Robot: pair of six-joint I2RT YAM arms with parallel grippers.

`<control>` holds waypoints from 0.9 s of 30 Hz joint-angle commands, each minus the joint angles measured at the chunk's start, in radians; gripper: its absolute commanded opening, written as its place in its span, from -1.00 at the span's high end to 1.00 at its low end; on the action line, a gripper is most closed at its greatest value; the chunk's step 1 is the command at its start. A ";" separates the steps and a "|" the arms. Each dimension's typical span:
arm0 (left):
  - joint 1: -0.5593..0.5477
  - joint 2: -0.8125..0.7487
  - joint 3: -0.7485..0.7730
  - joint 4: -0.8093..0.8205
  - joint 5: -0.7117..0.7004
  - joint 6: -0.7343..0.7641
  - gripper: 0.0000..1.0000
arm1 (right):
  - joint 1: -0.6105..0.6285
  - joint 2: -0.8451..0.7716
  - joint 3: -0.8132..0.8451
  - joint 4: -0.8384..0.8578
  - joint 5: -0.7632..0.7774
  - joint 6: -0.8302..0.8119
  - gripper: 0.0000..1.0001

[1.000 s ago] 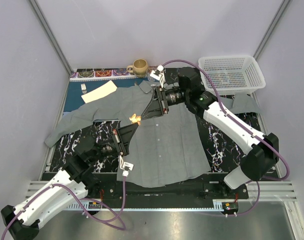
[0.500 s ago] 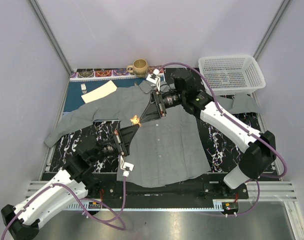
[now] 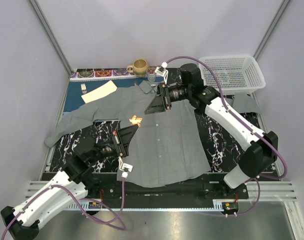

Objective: Pin the brooch onto the clothing

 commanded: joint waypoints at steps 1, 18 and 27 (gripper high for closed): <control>-0.004 -0.004 0.038 0.061 0.057 0.013 1.00 | 0.026 0.013 0.054 -0.033 0.015 -0.037 0.00; -0.004 0.013 0.041 0.058 0.067 0.019 1.00 | 0.091 0.042 0.046 -0.012 -0.032 -0.038 0.04; -0.004 0.013 0.047 0.044 0.071 0.016 1.00 | 0.092 0.042 0.037 0.020 -0.031 -0.019 0.37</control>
